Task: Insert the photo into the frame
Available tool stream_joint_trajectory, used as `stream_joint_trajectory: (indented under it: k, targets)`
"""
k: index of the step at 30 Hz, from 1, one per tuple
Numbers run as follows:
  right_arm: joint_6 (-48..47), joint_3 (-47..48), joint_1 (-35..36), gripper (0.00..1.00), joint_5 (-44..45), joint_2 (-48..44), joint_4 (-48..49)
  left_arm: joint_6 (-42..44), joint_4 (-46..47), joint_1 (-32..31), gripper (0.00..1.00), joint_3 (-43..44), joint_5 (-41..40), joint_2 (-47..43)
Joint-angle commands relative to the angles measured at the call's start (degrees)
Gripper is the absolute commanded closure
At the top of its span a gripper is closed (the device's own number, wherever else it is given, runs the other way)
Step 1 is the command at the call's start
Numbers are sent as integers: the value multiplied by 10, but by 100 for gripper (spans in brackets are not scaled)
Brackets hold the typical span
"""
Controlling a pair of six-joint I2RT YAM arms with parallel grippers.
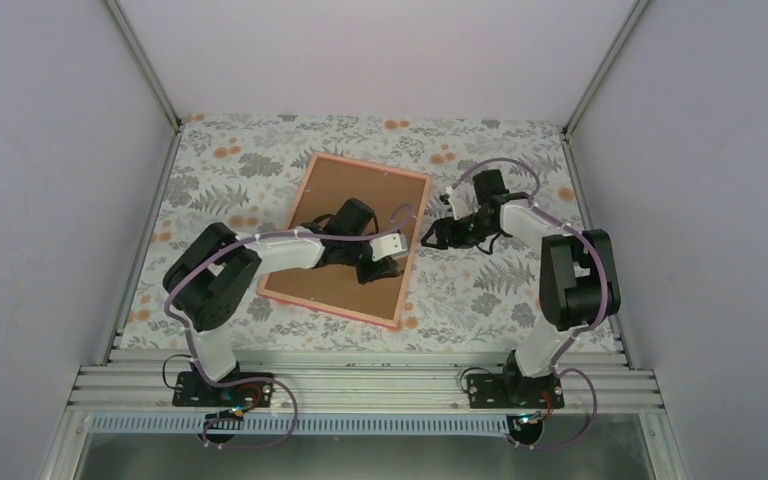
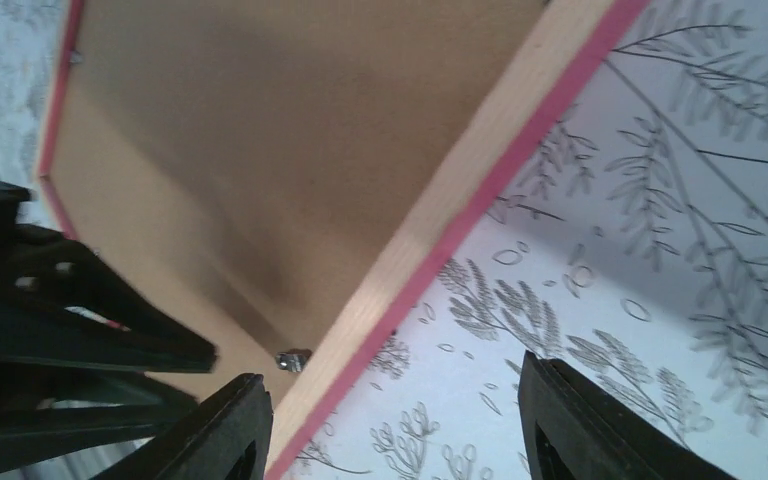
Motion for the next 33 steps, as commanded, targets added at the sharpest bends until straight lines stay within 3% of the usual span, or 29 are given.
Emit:
stream_joint_trajectory:
  k: [1, 18, 28, 33]
  targets:
    - [18, -3, 1, 38, -80, 25, 20, -18, 18, -7, 77, -10, -18, 21]
    - [23, 8, 37, 42, -73, 101, 50, -50, 14, -34, 79, 15, -81, 74]
    - [13, 1, 47, 52, -30, 117, 53, -42, -25, -39, 96, 19, -155, 101]
    - [13, 5, 53, 55, -28, 124, 56, -25, -49, -43, 98, 20, -159, 112]
